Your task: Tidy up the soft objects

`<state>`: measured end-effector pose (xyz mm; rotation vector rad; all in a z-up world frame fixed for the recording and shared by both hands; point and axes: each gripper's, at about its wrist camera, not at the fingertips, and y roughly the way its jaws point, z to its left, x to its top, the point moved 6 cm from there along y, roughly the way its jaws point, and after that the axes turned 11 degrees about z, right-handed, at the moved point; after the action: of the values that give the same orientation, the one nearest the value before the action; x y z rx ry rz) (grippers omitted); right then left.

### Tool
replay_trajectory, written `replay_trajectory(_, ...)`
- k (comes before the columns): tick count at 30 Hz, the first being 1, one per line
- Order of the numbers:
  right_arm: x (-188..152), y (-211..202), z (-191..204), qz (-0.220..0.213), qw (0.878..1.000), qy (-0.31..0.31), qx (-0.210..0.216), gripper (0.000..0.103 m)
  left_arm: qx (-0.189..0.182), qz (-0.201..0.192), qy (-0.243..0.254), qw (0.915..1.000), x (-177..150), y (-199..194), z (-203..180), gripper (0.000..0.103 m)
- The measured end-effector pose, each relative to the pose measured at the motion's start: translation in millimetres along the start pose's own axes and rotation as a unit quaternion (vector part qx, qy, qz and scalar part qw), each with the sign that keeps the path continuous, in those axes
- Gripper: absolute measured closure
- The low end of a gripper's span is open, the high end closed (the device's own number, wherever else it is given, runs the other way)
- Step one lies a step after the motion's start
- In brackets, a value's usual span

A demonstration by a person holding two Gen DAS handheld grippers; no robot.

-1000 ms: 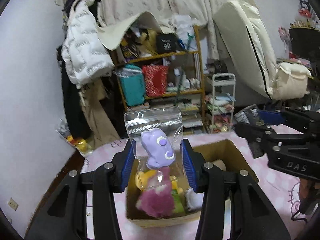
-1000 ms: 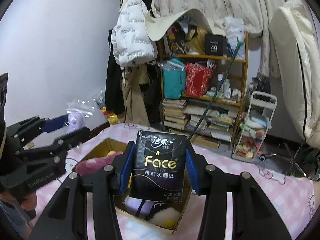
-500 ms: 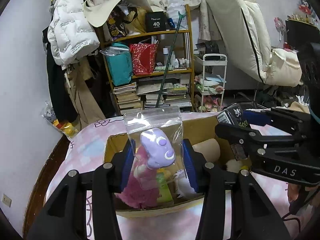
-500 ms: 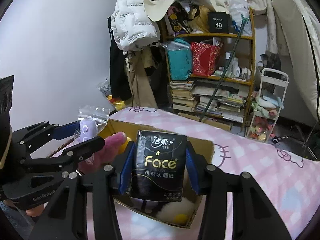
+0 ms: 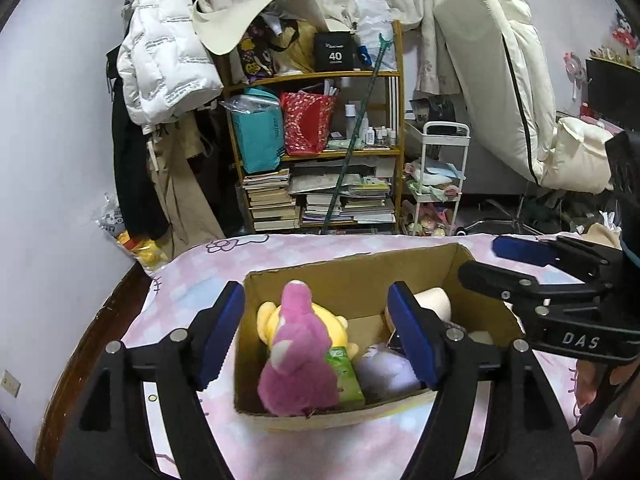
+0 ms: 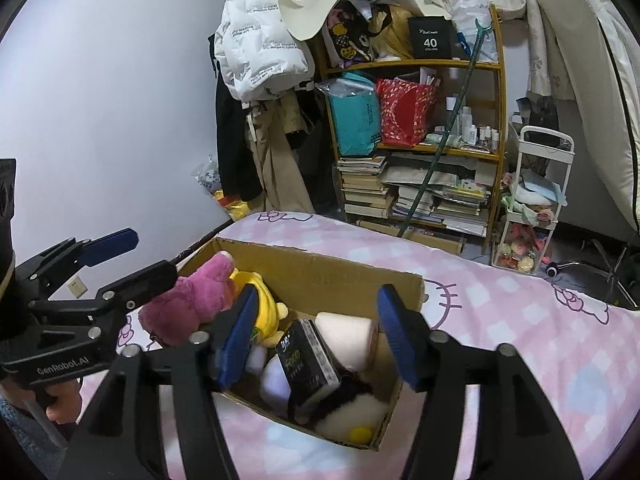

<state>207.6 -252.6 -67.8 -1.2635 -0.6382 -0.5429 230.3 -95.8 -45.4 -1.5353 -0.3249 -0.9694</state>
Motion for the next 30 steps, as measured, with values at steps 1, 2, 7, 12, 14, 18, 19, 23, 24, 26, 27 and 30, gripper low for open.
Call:
replay_trajectory(1, 0, -3, -1, -0.003, 1.000, 0.002, 0.000, 0.027, 0.004, 0.000, -0.003, 1.0000, -1, -3, 3, 0.023)
replay_trajectory(2, 0, -5, -1, -0.005, 1.000, 0.004, 0.000, 0.024, 0.008, -0.001, -0.004, 1.0000, -1, -6, 4, 0.020)
replay_trajectory(7, 1, -21, 2, -0.014, 1.000, 0.006, -0.009, 0.012, 0.032, -0.010, -0.017, 0.9993, -1, -29, 12, 0.013)
replay_trajectory(12, 2, -56, 7, -0.038, 0.999, 0.003, -0.017, 0.000, 0.058, -0.033, -0.025, 0.9974, -1, -66, 20, 0.009)
replay_trajectory(14, 3, -68, 10, -0.046, 0.999, -0.002, -0.021, 0.000, 0.065, -0.040, -0.021, 0.9969, -1, -81, 21, 0.007)
replay_trajectory(18, 5, -102, 18, -0.074, 0.997, -0.003, -0.013, 0.000, 0.104, -0.071, -0.012, 0.9920, -5, -113, 24, 0.002)
replay_trajectory(19, 4, -108, 19, -0.079, 0.997, 0.000, -0.007, 0.000, 0.116, -0.081, -0.010, 0.9899, -7, -123, 25, 0.002)
replay_trajectory(23, -4, -138, 22, -0.102, 0.995, 0.016, -0.001, 0.000, 0.122, -0.095, -0.022, 0.9878, -13, -147, 29, 0.002)
replay_trajectory(24, -6, -143, 22, -0.104, 0.994, 0.019, -0.001, 0.000, 0.121, -0.098, -0.026, 0.9875, -14, -153, 30, 0.001)
replay_trajectory(26, -10, -150, 21, -0.108, 0.994, 0.022, 0.000, 0.000, 0.122, -0.104, -0.038, 0.9863, -17, -163, 33, 0.001)
replay_trajectory(27, -12, -155, 21, -0.111, 0.994, 0.024, -0.004, 0.000, 0.123, -0.108, -0.044, 0.9855, -20, -167, 34, 0.001)
replay_trajectory(30, -20, -163, 17, -0.122, 0.992, 0.031, -0.009, 0.000, 0.131, -0.132, -0.075, 0.9797, -30, -183, 43, 0.001)
